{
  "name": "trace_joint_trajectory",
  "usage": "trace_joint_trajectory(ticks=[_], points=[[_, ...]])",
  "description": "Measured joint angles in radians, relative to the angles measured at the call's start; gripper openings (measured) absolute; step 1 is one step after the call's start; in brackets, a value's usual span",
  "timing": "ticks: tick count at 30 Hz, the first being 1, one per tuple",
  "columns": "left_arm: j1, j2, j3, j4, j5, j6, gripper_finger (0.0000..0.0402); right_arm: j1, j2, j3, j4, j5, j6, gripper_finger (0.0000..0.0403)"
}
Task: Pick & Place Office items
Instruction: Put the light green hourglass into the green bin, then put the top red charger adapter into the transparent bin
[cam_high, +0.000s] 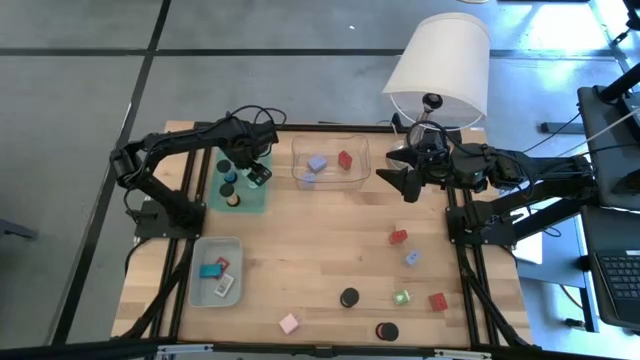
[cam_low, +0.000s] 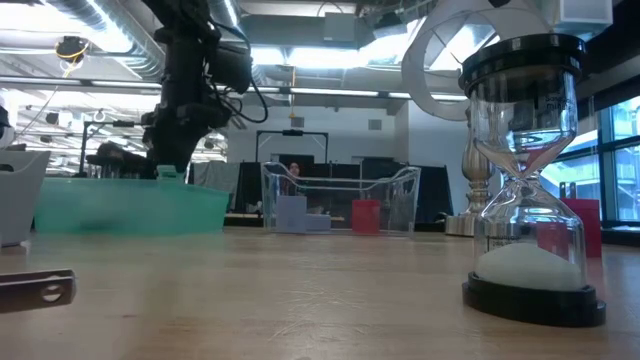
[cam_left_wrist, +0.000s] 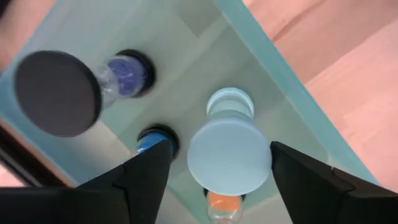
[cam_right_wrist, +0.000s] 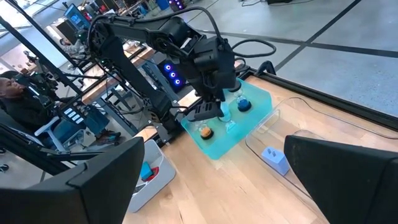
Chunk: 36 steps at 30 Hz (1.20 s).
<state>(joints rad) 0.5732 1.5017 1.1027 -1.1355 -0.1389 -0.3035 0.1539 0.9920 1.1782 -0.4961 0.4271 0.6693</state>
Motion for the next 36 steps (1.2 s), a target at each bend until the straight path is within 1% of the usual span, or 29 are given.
trace_joint_trajectory(ticks=[3, 7, 10, 12, 15, 18, 21, 24, 27, 30, 33, 36], points=[[0.001, 0.000, 0.009, -0.016, -0.023, 0.001, 0.0282, 0.000, 0.000, 0.000, 0.000, 0.000, 0.000, 0.0388], [0.006, 0.000, 0.089, -0.092, -0.007, 0.026, 0.0285, 0.000, -0.001, 0.000, 0.001, -0.003, 0.004, 0.0388], [0.003, 0.000, 0.166, -0.135, 0.033, 0.016, 0.0283, 0.000, -0.003, 0.000, 0.002, -0.059, 0.005, 0.0388], [-0.007, 0.000, 0.214, -0.149, 0.066, -0.005, 0.0281, 0.003, -0.003, 0.000, -0.003, -0.140, 0.019, 0.0388], [-0.045, 0.000, 0.276, -0.133, 0.108, -0.034, 0.0279, 0.023, -0.003, 0.000, -0.061, -0.313, 0.062, 0.0388], [-0.110, -0.001, 0.314, -0.075, 0.113, -0.045, 0.0276, 0.054, -0.003, 0.000, -0.207, -0.440, 0.105, 0.0388], [-0.181, -0.001, 0.341, 0.001, 0.111, -0.050, 0.0276, 0.086, -0.003, 0.000, -0.398, -0.499, 0.085, 0.0388], [-0.250, -0.001, 0.349, 0.104, 0.109, -0.053, 0.0276, 0.113, 0.000, 0.000, -0.585, -0.495, -0.007, 0.0388], [-0.307, -0.001, 0.350, 0.205, 0.108, -0.091, 0.0276, 0.134, 0.008, -0.006, -0.678, -0.420, -0.139, 0.0388], [-0.352, -0.001, 0.350, 0.298, 0.107, -0.103, 0.0276, 0.152, 0.011, -0.039, -0.662, -0.368, -0.283, 0.0388], [-0.394, -0.001, 0.350, 0.365, 0.107, -0.144, 0.0275, 0.166, 0.022, -0.085, -0.611, -0.367, -0.373, 0.0388], [-0.430, -0.001, 0.350, 0.415, 0.107, -0.220, 0.0274, 0.174, 0.036, -0.146, -0.591, -0.373, -0.445, 0.0388]])
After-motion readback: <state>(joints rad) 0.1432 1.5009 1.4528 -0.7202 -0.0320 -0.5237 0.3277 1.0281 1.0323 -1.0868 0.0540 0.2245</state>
